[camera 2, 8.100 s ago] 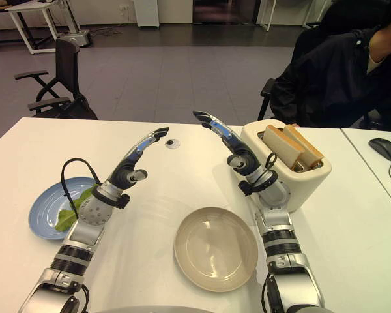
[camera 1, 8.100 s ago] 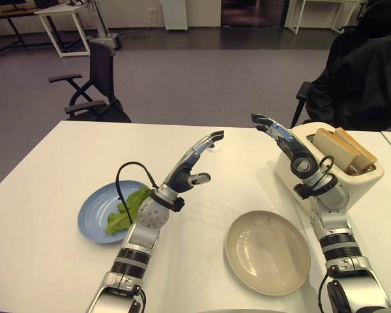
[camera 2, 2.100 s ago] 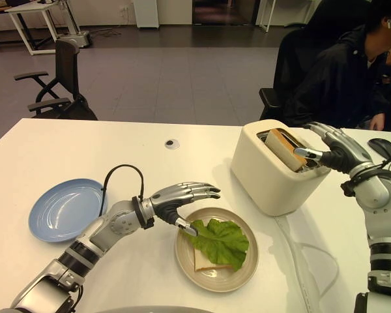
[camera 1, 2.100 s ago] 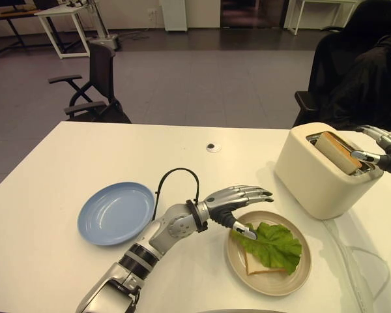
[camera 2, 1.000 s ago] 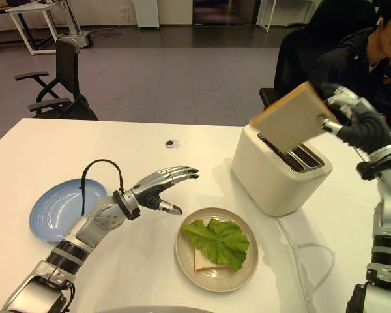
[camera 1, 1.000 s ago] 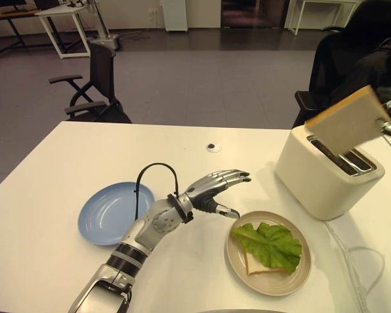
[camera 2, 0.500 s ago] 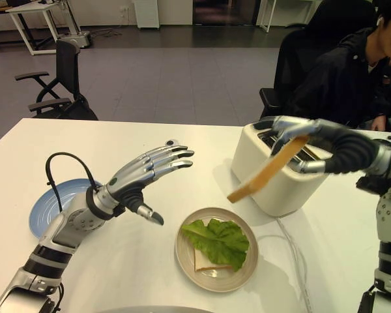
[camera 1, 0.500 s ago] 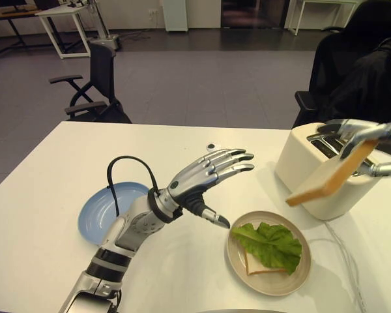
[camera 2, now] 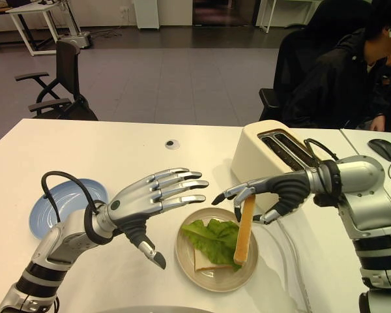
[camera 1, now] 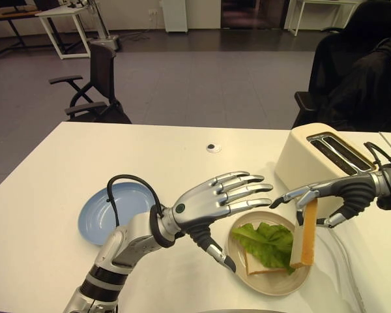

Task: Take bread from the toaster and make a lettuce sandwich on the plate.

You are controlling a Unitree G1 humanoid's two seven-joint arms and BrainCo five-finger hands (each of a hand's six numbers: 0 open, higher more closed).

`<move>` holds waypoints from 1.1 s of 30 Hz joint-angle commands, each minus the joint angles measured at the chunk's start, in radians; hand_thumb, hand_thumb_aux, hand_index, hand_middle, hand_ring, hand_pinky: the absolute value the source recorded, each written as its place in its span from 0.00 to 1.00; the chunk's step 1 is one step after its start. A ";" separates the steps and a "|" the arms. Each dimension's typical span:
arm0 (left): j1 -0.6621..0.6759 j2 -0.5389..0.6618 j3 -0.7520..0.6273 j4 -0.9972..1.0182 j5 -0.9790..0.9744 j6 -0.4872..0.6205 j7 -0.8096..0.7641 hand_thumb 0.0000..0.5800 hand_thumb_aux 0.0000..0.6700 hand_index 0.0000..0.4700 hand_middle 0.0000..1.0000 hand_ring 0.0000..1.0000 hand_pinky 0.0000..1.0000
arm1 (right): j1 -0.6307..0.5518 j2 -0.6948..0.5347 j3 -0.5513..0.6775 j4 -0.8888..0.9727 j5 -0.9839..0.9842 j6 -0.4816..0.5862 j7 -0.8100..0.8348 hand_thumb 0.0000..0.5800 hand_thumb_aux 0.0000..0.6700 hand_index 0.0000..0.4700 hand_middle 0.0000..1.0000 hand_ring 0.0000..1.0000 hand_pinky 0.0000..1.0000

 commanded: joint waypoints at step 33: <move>0.112 0.103 0.004 0.009 -0.099 0.037 -0.105 0.01 0.00 0.00 0.00 0.00 0.00 | -0.187 0.111 0.087 0.209 -0.294 -0.202 -0.206 0.00 0.00 0.00 0.00 0.00 0.00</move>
